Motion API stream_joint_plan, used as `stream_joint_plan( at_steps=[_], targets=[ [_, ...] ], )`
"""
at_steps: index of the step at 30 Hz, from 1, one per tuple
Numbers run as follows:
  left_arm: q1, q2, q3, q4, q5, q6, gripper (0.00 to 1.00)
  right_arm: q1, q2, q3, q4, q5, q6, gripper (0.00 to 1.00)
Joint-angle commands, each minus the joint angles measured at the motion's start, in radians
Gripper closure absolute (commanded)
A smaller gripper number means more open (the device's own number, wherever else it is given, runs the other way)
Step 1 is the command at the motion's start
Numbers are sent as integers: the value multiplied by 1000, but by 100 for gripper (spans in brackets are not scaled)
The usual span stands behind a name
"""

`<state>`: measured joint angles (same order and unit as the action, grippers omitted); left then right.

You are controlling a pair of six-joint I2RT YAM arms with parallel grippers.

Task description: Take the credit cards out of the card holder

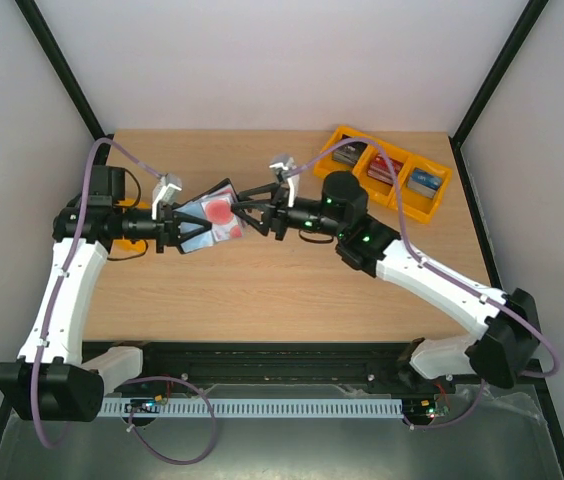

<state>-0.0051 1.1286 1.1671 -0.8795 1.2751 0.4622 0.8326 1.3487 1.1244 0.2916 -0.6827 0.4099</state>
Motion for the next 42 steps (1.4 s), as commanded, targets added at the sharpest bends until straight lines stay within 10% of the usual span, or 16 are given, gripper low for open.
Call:
stream_joint_plan(
  at_steps=[1, 6, 12, 24, 42],
  targets=[
    [5, -15, 66, -104, 3, 147, 98, -49, -70, -14, -98, -34, -113, 55],
    [4, -12, 83, -145, -23, 199, 98, -63, -109, -18, -110, -356, -226, 43],
    [-1, -10, 120, -226, -10, 282, 98, -63, -91, 33, -269, -30, -312, 52],
    [-6, -9, 128, -249, -3, 308, 98, -63, -51, 62, -268, -65, -325, 25],
    [-10, -10, 133, -281, 3, 348, 98, -63, -7, 91, -286, -28, -337, 24]
  ],
)
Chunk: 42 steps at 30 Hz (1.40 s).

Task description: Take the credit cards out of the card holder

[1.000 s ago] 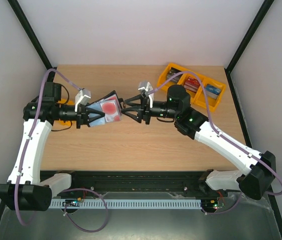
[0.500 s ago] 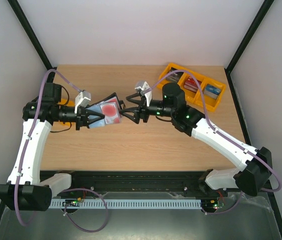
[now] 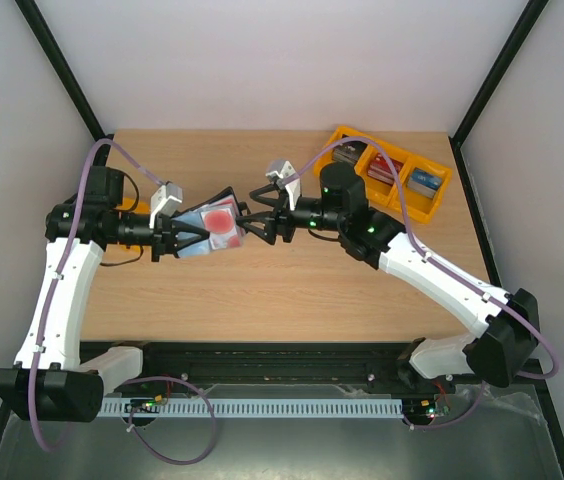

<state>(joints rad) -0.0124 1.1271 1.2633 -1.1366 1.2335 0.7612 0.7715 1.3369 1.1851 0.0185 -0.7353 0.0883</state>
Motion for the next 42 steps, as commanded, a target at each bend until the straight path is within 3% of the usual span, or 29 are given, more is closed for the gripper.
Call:
stream_joint_plan(
  at_steps=[1, 10, 21, 33, 36, 42],
  targets=[
    [-3, -8, 37, -28, 46, 55, 98, -1, 7, 31, -13, 29, -15, 25],
    [-4, -9, 42, -53, 51, 90, 98, -2, 14, 36, -22, 41, -25, 24],
    [-4, -9, 42, -58, 52, 95, 98, 30, 61, 61, -9, -58, -4, 14],
    [-6, -8, 38, -50, 50, 92, 98, 67, 111, 86, 18, -122, 29, 13],
    [-6, -8, 33, -31, 44, 67, 98, 79, 116, 83, 41, -130, 52, 20],
    [-5, -11, 1, 116, -8, -111, 98, 81, 102, 64, 100, -102, 131, 61]
  ],
)
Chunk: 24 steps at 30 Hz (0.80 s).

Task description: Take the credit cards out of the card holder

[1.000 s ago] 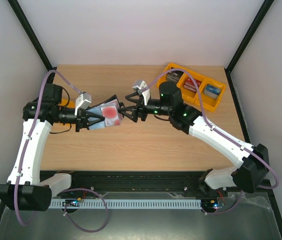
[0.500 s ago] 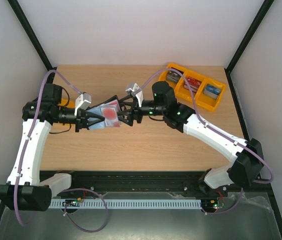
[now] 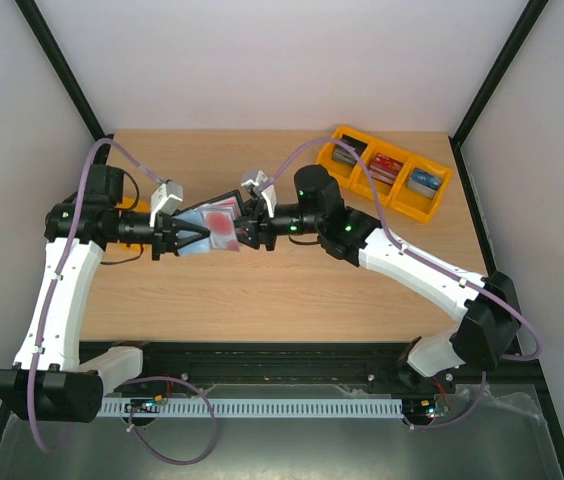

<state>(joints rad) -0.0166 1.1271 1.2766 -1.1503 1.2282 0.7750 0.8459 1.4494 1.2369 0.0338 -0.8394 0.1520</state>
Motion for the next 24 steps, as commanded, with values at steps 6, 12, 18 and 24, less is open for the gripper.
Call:
stream_joint_plan(
  at_steps=[6, 12, 18, 24],
  targets=[
    [0, -9, -62, 311, -104, -361, 84, 8, -2, 14, 90, 89, 155, 96],
    [8, -10, -110, 454, -263, -525, 12, 8, 24, 75, -51, 336, 213, 98],
    [18, -10, -142, 518, -368, -595, 1, 60, 139, 257, -375, 821, 268, 98],
    [20, -4, -159, 537, -397, -615, 1, 111, 233, 422, -559, 991, 241, 98]
  ],
)
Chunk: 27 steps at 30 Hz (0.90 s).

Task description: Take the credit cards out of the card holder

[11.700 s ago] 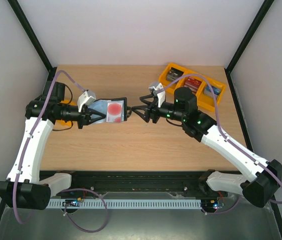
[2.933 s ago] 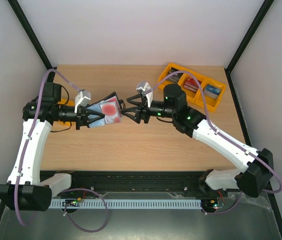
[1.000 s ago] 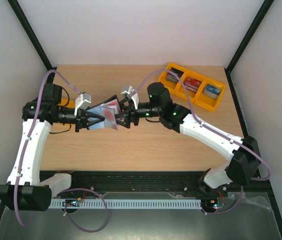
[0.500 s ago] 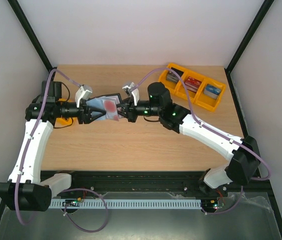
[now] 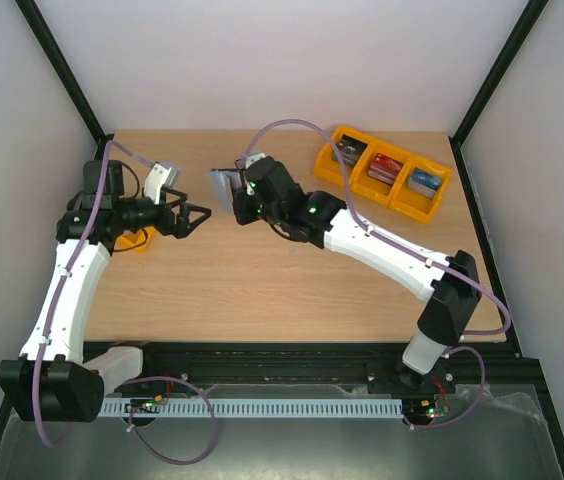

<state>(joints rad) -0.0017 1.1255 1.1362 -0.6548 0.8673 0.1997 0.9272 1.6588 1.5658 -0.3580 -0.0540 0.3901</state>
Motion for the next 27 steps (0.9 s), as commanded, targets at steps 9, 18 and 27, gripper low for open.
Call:
stream_joint_plan(
  at_steps=[9, 18, 27],
  targets=[
    [5, 2, -19, 46, -25, -49, 1, 44, 49, 166, -222, 198, -36, 98],
    [37, -19, -16, 23, 18, -16, 1, -26, -114, 6, -26, -244, -207, 98],
    [38, -16, -7, -44, 333, 58, 1, -87, -269, -188, 181, -666, -295, 98]
  ],
)
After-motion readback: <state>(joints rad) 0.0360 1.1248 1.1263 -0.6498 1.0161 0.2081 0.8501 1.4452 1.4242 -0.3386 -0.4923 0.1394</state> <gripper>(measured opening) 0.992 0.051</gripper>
